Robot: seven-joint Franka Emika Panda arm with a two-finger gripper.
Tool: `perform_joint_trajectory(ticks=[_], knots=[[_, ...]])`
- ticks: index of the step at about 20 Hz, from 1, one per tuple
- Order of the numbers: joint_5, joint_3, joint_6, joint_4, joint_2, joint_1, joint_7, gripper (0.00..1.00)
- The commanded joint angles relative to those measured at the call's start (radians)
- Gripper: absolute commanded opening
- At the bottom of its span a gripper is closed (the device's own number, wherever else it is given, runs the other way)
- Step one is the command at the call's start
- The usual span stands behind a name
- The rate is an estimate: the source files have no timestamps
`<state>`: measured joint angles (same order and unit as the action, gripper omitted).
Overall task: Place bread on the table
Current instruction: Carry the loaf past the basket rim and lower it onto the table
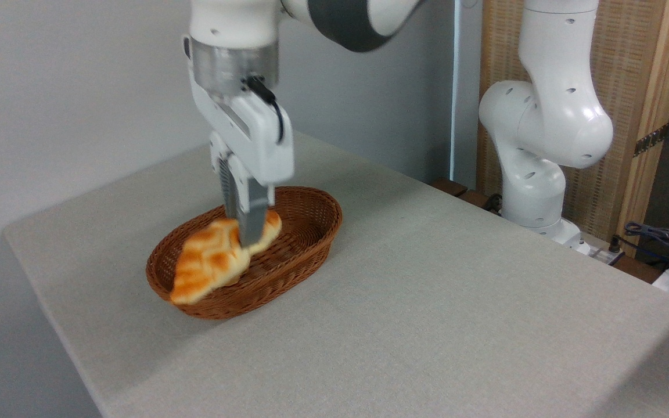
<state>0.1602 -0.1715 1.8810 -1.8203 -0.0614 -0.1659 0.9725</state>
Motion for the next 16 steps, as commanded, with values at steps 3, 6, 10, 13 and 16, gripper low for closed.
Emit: perform_joint_trajectory(ticks=[3,6,10,13,16], knots=[[-0.036,-0.037,0.035,-0.019,0.142,-0.009,0.026,0.26],[-0.059,-0.048,0.053,-0.017,0.192,0.008,0.029,0.30],[-0.061,-0.049,0.121,-0.017,0.224,0.011,0.018,1.00],[-0.061,-0.049,0.125,-0.014,0.224,0.016,0.023,1.00],[-0.061,-0.049,0.125,-0.014,0.222,0.017,0.029,1.00]])
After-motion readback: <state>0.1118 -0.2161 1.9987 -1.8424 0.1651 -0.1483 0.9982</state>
